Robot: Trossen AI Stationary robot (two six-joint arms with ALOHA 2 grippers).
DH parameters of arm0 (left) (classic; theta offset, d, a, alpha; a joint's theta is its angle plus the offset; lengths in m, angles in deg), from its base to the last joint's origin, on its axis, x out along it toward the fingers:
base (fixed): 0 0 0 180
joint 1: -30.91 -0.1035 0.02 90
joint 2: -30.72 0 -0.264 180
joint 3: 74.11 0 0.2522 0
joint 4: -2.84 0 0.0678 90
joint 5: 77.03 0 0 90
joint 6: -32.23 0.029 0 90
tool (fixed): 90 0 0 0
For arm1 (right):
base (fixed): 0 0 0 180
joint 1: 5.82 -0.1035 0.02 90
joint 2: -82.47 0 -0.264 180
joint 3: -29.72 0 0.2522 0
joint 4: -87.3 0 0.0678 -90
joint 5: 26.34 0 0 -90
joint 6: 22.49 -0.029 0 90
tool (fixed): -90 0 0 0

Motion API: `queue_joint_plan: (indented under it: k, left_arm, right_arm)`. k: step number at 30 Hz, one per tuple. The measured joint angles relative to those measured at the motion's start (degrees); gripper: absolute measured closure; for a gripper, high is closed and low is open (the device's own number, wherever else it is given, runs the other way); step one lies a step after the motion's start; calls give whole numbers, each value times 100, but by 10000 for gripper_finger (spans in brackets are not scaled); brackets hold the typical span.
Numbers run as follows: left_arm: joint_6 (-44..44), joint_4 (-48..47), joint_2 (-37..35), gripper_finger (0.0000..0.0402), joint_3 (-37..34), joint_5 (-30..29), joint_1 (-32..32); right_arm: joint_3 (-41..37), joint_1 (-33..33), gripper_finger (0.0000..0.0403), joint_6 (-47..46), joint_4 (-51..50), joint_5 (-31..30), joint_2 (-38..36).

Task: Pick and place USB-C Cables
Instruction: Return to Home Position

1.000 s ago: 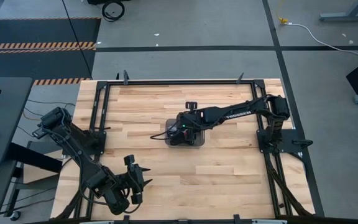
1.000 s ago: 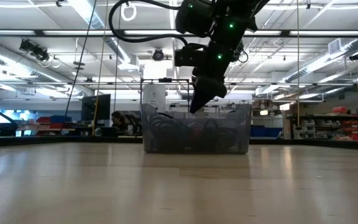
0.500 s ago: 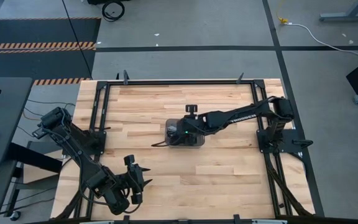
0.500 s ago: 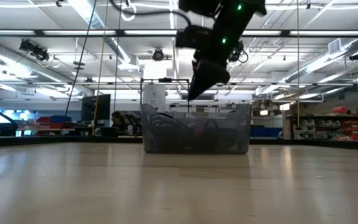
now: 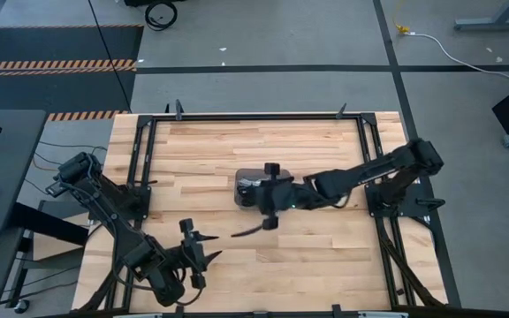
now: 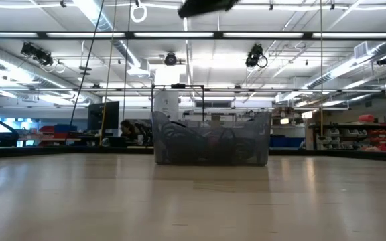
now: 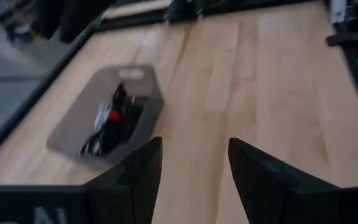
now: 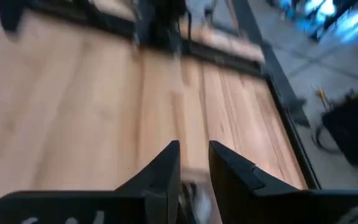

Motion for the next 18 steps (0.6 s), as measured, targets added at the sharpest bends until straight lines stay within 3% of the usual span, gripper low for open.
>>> queue_joint_plan:
  k: [5, 10, 14, 18]
  left_arm:
    - [1747, 1320, 2, 210, 0, 363, -188]
    - [3654, 3111, 2, 210, 0, 1966, -642]
    - [4431, 3993, 2, 210, 0, 3233, -1084]
    - [4598, 4172, 2, 210, 0, 3670, -1581]
  right_arm:
    - [8, -314, 312, 13, 403, 2, -26]
    - [6, -508, 313, -466, 138, 2, -44]
    - [6, -667, 314, -1062, -458, -77, -93]
    - [0, -797, 314, -1730, -1281, -243, -114]
